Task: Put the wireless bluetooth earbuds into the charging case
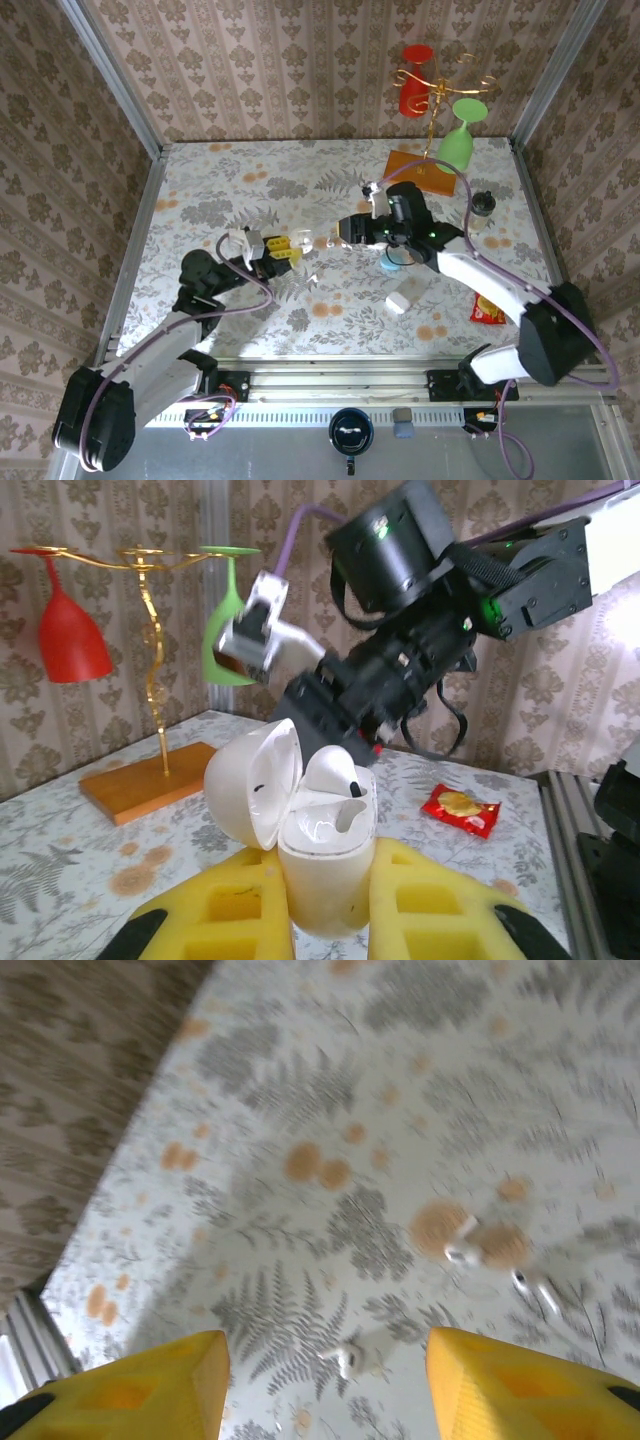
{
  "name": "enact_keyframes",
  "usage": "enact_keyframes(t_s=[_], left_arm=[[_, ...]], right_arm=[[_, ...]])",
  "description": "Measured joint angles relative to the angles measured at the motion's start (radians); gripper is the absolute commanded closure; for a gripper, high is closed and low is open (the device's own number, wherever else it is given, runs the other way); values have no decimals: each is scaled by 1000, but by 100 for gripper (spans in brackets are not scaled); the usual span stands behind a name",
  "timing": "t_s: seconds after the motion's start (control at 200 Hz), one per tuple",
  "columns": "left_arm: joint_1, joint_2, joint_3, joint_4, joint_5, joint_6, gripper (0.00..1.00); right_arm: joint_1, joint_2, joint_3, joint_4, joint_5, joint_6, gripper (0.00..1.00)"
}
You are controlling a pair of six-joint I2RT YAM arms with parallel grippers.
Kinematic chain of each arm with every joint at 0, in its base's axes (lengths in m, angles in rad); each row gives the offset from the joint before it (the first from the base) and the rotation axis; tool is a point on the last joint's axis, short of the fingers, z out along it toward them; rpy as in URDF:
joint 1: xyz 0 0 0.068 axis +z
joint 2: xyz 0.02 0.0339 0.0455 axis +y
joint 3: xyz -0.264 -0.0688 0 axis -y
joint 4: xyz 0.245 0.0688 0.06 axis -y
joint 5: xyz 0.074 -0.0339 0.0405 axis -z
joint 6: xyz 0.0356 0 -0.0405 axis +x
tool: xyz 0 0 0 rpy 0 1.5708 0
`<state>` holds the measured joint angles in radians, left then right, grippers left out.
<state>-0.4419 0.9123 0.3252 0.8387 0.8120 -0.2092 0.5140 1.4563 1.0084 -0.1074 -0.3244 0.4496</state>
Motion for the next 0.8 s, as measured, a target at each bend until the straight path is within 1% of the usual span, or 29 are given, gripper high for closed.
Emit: enact_keyframes(t_s=[0.165, 0.325, 0.515, 0.69, 0.795], left_arm=[[6, 0, 0, -34, 0, 0, 95], [6, -1, 0, -48, 0, 3, 95], [6, -5, -8, -50, 4, 11, 95], [6, -5, -19, -50, 14, 11, 95], [6, -5, -19, -50, 23, 11, 95]], right_arm=[[13, 141, 71, -119, 56, 30, 46], [34, 275, 212, -254, 96, 4, 48], [65, 463, 453, -485, 203, -114, 51], [86, 639, 683, -717, 303, -241, 51], [90, 723, 790, -830, 341, -299, 51]])
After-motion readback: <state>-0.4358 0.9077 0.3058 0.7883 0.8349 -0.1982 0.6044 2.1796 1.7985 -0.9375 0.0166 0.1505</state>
